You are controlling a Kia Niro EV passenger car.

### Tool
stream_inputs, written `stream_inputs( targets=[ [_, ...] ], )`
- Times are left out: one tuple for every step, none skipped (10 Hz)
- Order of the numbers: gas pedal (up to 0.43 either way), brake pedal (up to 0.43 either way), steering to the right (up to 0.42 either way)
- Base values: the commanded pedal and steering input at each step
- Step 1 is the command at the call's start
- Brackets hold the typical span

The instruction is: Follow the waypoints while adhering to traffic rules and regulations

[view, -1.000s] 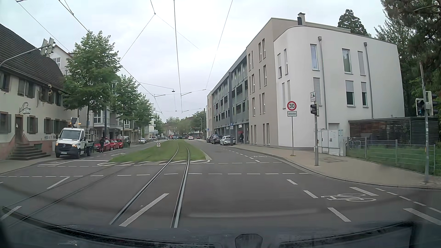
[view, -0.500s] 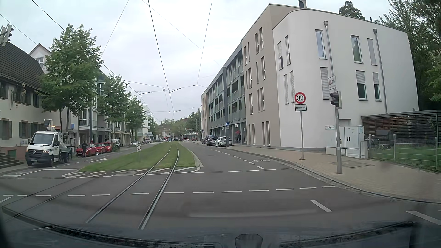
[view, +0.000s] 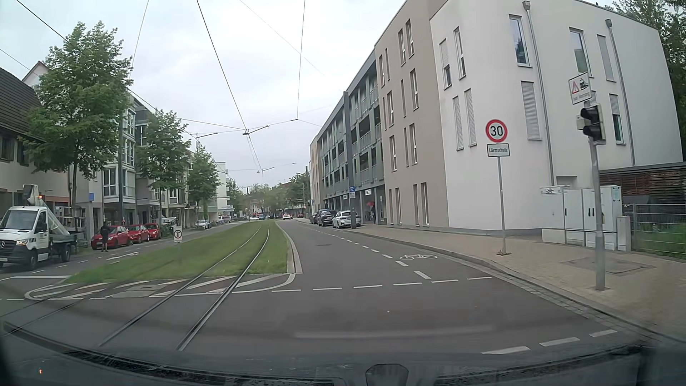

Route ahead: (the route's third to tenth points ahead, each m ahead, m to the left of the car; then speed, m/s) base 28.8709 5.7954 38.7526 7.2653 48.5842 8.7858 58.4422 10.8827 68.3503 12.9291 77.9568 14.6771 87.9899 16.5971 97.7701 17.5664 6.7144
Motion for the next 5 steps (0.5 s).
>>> stream_inputs(
  targets=[
    [0.059, 0.0, -0.012],
    [0.059, 0.0, -0.013],
    [0.059, 0.0, -0.014],
    [0.059, 0.0, -0.016],
    [0.059, 0.0, -0.019]
  ],
)
